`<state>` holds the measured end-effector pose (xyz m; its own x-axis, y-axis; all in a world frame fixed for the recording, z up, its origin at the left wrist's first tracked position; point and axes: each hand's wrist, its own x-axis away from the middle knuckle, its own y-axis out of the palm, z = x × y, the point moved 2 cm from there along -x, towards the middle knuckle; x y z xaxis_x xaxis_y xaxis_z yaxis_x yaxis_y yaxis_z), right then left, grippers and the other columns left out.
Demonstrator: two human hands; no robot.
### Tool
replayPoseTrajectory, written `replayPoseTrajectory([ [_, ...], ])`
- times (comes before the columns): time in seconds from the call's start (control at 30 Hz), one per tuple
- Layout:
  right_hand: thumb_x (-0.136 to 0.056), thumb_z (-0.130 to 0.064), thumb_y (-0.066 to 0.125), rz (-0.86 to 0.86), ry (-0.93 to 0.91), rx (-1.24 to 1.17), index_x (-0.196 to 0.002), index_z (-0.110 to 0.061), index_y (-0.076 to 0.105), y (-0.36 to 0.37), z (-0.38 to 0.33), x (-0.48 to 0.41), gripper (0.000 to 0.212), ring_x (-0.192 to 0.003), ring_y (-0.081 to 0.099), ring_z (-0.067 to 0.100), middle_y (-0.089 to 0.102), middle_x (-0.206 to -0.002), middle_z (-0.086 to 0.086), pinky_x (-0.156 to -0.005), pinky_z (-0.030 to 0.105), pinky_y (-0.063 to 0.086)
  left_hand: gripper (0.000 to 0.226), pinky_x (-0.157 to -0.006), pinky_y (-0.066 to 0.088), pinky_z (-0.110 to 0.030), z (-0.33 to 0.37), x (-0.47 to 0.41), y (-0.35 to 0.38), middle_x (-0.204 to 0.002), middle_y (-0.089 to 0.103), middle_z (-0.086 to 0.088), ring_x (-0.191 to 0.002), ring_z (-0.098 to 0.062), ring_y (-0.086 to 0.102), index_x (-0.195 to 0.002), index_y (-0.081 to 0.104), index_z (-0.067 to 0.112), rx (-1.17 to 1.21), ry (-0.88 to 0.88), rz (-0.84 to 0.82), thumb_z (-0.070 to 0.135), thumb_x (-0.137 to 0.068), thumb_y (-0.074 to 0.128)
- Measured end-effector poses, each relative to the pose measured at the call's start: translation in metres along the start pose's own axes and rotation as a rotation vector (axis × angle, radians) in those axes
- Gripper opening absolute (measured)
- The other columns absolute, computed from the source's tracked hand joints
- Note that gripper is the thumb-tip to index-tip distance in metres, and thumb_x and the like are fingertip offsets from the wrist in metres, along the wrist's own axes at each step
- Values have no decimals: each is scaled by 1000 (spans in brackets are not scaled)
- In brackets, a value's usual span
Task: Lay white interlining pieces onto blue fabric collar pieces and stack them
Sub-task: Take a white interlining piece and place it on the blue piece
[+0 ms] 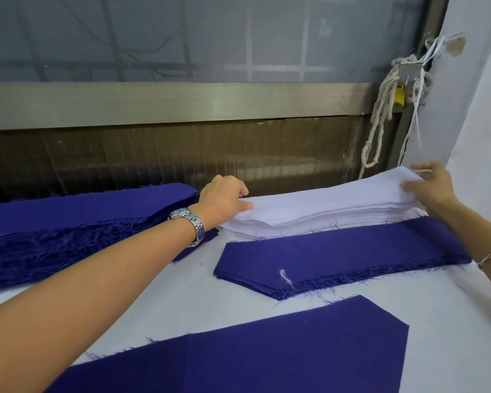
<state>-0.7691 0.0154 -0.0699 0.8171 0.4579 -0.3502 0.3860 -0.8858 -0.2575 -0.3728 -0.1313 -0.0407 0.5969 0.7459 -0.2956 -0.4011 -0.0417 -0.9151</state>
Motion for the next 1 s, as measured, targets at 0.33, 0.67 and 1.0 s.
replayPoseTrajectory([
  [0.33,-93,-6,67,-113,67,-137,-126,4,63,-9,21,-11,35,-70,63,7,65,-91,2,-50,6,50,41,-103,36,-39,-2,-11,4,-135,58,0,-130,-24,36,-138,56,21,-14,79,-123,26,-98,61],
  [0.67,-93,-4,67,-82,109,-179,-127,9,61,-13,17,-4,37,-74,56,11,61,-110,13,-46,5,47,24,-93,33,-34,0,-7,1,-118,63,-1,-114,-21,40,-116,69,19,-23,126,-27,26,-94,67],
  [1.0,-94,-8,67,-64,113,-157,-127,6,62,-24,-1,6,36,-73,57,10,63,-108,10,-60,18,51,17,-67,48,-26,-1,21,-17,-91,67,-4,-73,-15,59,-99,66,13,267,121,185,29,-97,62],
])
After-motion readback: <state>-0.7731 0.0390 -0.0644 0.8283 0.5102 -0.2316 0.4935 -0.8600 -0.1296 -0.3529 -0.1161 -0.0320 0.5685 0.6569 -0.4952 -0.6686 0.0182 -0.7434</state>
